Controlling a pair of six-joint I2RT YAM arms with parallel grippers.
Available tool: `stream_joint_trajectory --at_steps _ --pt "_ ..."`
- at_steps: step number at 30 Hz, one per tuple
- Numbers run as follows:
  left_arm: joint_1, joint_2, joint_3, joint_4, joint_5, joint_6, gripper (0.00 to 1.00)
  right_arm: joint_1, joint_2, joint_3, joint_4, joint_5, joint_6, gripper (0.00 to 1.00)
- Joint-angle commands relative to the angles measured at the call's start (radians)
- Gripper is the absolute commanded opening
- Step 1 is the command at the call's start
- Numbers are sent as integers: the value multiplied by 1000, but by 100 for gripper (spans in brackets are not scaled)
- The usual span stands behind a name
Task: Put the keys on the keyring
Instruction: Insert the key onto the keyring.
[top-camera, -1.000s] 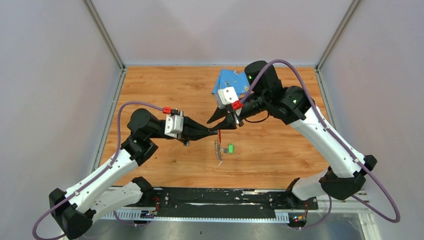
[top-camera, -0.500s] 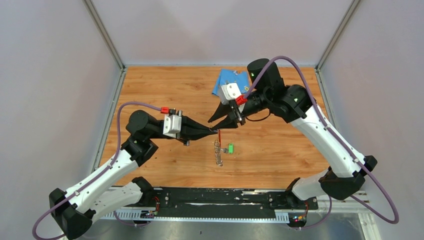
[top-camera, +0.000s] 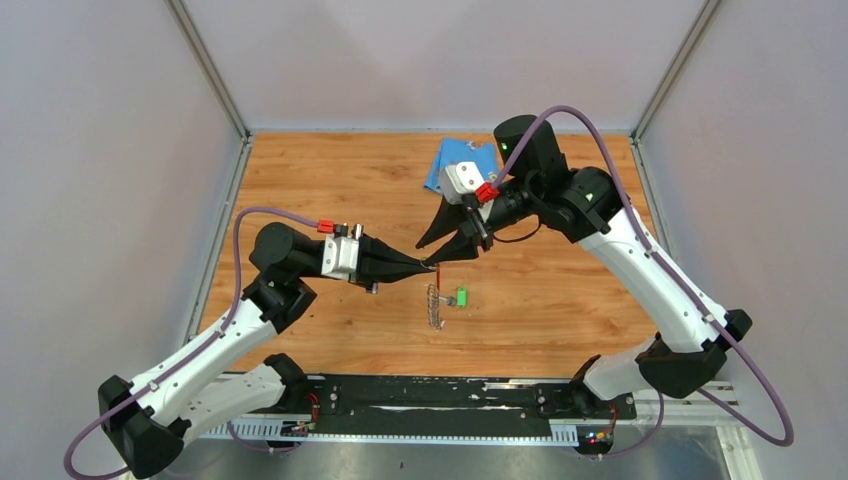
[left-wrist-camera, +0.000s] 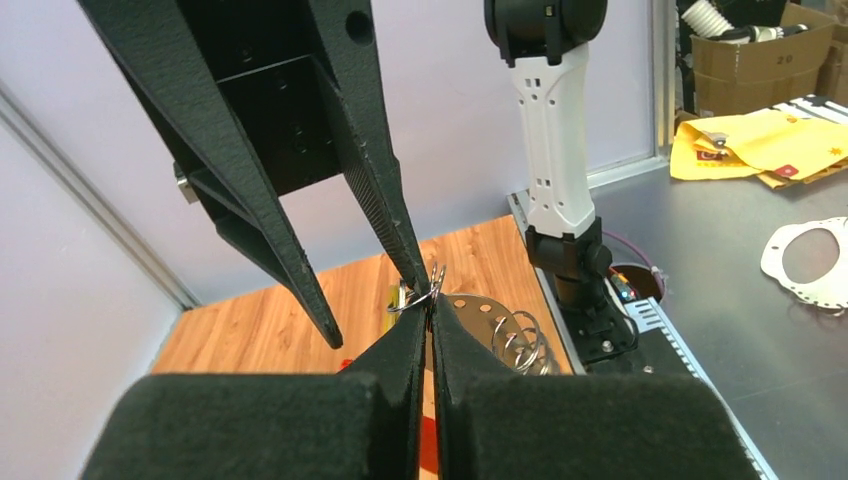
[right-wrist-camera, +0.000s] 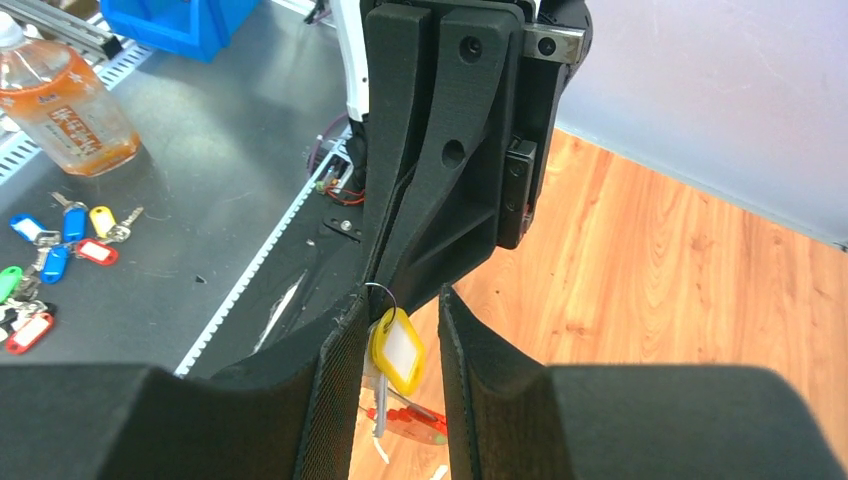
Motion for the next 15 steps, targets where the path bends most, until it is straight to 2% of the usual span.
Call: stream_joint_trajectory --at_steps 1,15 --pt "-20 -21 9 141 31 56 0 -19 46 -9 -67 -31 11 35" --pt "-27 -41 -12 144 39 80 0 -53 98 29 -40 -127 77 33"
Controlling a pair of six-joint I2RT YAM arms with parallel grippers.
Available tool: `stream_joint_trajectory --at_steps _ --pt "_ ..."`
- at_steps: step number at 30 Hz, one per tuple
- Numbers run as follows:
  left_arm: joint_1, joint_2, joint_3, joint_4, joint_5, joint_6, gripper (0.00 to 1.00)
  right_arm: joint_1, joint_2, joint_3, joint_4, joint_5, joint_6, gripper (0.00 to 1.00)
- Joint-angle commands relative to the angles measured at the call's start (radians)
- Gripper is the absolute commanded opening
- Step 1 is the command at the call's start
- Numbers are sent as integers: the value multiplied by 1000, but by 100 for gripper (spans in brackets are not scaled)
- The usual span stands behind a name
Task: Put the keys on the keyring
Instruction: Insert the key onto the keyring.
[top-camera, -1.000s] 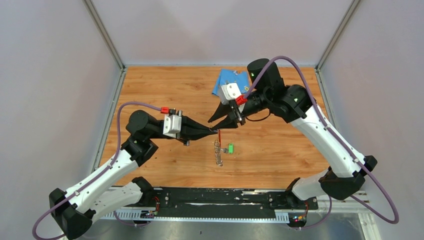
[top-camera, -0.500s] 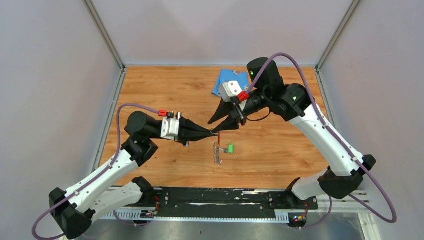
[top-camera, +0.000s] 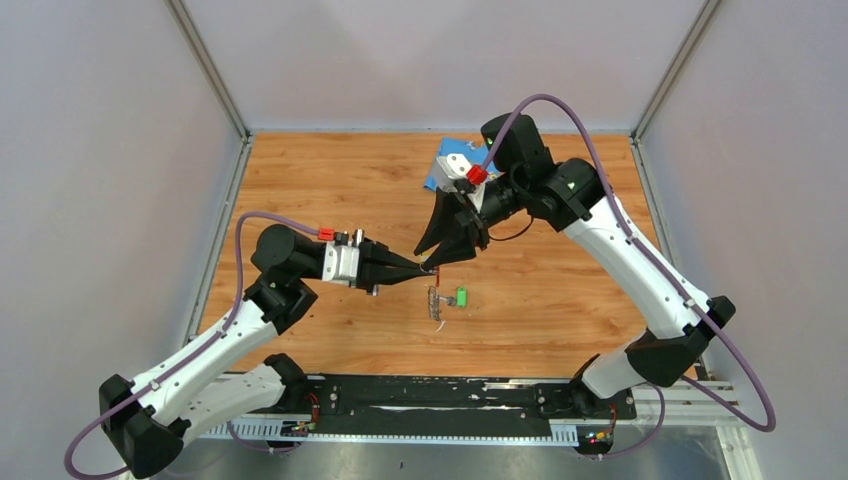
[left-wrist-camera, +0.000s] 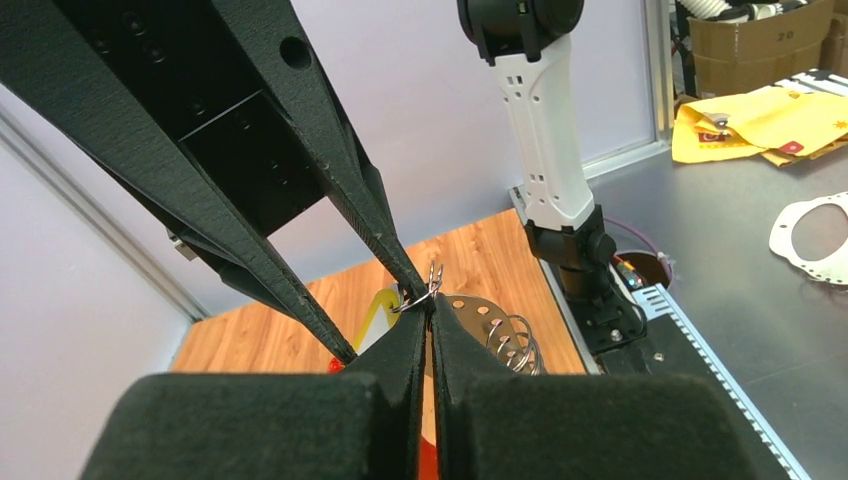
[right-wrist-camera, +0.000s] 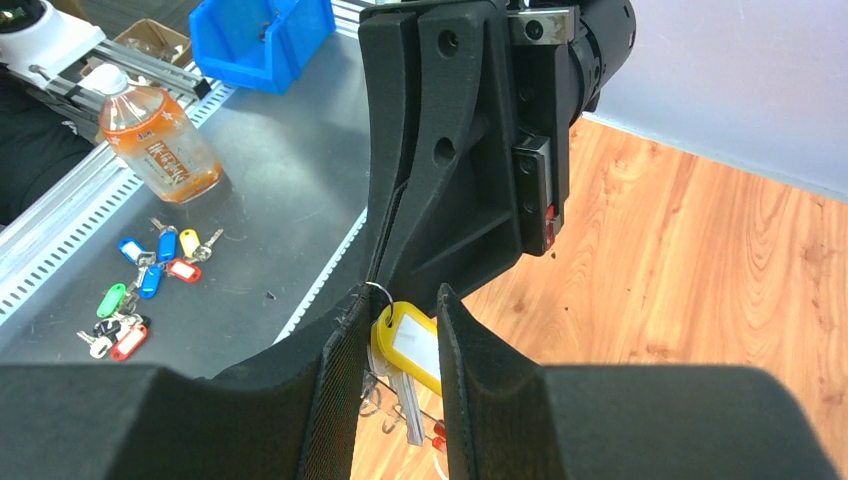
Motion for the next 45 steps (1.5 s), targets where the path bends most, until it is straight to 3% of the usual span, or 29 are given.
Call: stream_joint_trajectory --at_steps 1,35,45 --pt "-21 -40 5 132 2 20 0 -28 27 13 4 5 21 33" --pt "-23 -64 -67 253 -124 -92 0 -63 67 75 150 56 272 44" --pt "-23 -69 -92 305 -133 -98 0 -77 68 113 202 37 339 55"
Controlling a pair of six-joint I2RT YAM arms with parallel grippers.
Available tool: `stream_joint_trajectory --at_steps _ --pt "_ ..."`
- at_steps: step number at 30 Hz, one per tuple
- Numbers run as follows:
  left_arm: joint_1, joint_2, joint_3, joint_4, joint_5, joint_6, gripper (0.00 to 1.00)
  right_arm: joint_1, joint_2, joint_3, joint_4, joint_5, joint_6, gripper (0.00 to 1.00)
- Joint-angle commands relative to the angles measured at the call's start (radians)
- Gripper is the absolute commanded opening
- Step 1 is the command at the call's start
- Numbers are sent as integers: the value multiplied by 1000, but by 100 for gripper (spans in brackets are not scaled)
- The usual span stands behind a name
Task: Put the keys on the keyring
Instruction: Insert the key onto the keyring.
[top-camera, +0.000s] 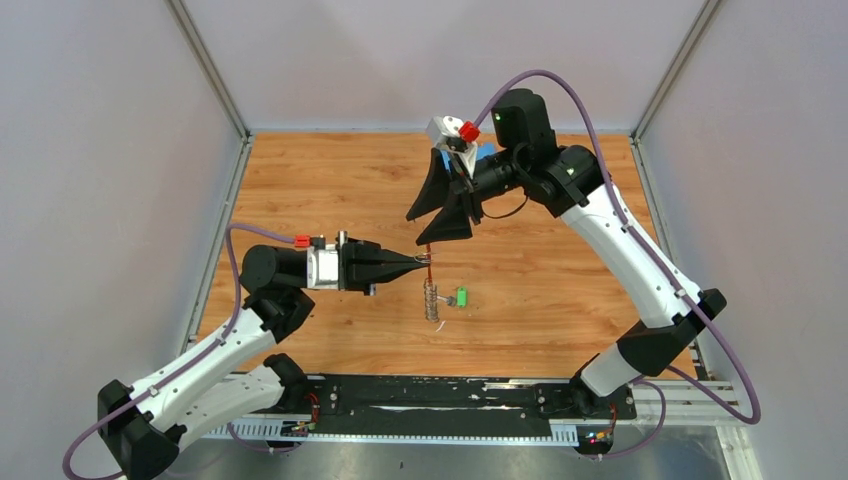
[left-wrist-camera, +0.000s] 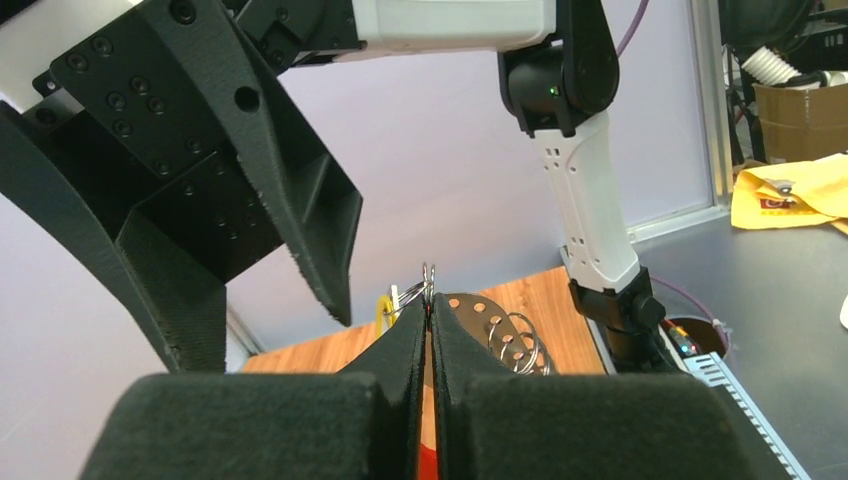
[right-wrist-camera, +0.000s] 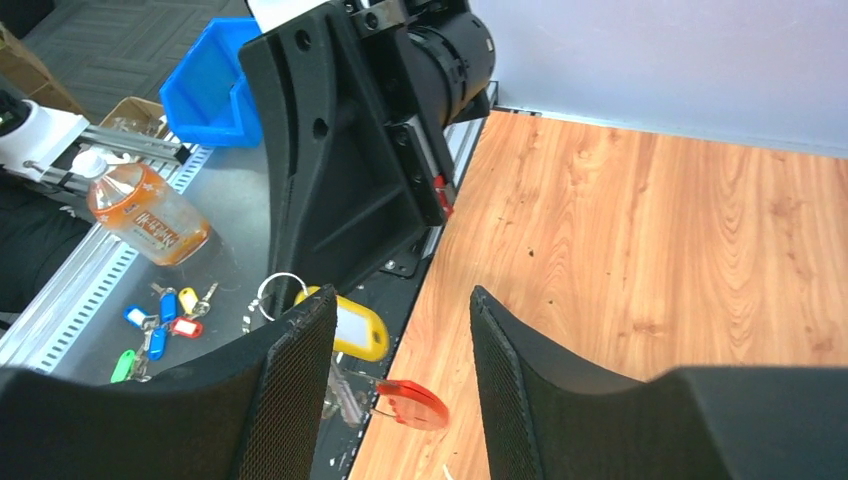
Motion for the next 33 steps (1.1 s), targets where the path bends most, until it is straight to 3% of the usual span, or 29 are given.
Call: stream_joint_trajectory --at_steps 1,10,12,15,23,33 --pt "-13 -22 -12 89 6 -4 0 -30 9 36 56 7 53 55" --pt "-13 -22 -12 89 6 -5 0 -55 -7 42 97 9 107 58" --pt "-13 -21 -15 89 0 -10 0 -69 -23 40 98 15 98 70" --pt "-13 -22 -22 88 -35 -36 0 -91 -79 8 102 49 57 74" --pt "-10 -17 -5 16 -213 -118 0 -92 -281 -192 104 142 -103 69" --pt "-10 -20 23 12 -207 -161 0 -4 -302 -242 132 190 -166 59"
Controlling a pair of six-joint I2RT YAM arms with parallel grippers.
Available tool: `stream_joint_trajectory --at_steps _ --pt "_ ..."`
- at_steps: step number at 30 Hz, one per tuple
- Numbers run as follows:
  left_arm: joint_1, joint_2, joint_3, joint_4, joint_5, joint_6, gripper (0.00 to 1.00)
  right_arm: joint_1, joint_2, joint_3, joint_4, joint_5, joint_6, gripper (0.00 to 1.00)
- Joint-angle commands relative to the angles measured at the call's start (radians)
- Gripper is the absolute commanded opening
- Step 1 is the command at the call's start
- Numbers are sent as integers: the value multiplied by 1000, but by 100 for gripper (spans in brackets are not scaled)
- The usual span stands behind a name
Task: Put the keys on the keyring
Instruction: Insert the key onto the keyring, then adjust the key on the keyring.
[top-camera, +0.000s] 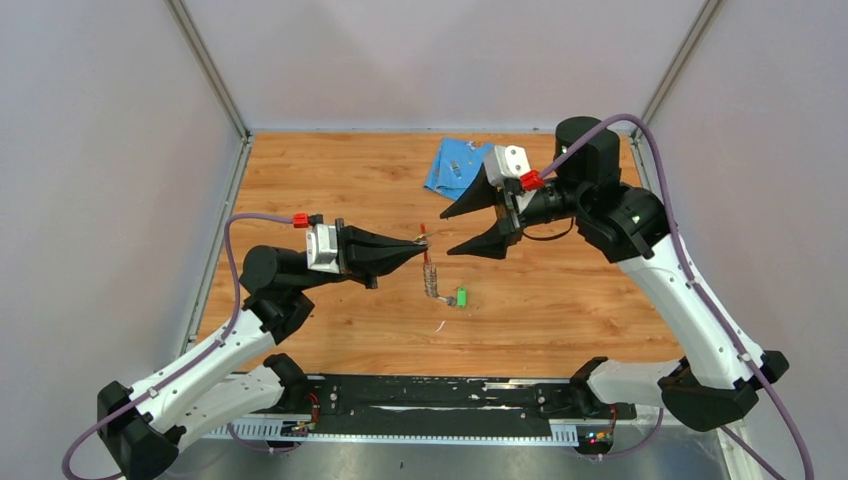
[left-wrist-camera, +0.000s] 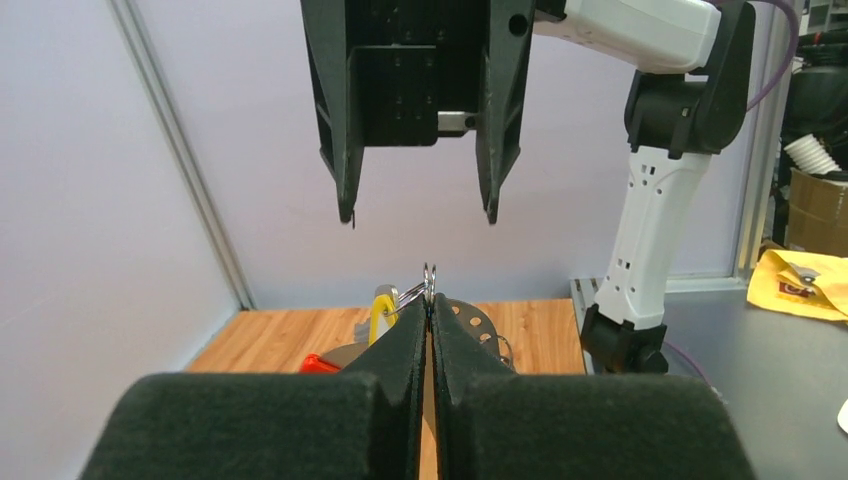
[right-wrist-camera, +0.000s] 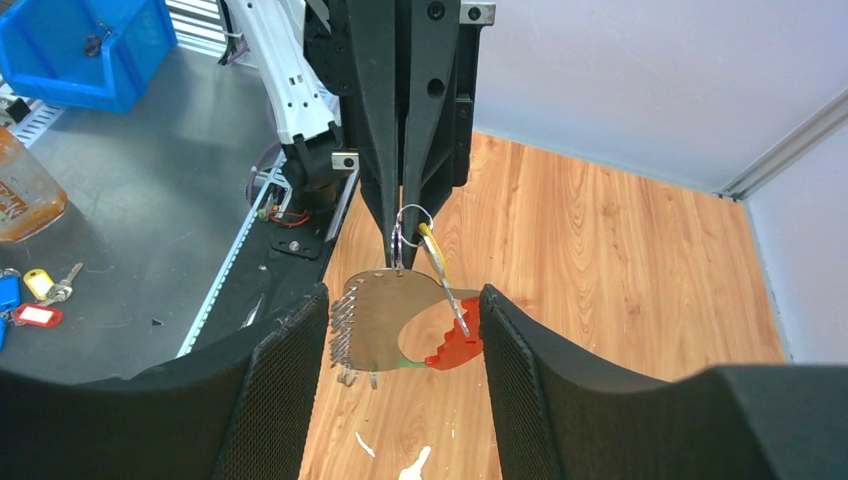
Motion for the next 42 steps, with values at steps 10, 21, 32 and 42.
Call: stream_joint_trajectory --at_steps 10,21,32,42 --pt "-6 -10 38 6 -61 -27 0 85 24 -10 74 88 -32 49" --pt "-6 -12 42 -2 -72 -24 0 95 52 -8 59 85 -26 44" --pt "-6 -8 42 -14 -73 -16 0 104 67 -3 49 107 -26 36" --pt "-6 -5 34 -23 -76 4 0 104 69 -5 43 151 -22 3"
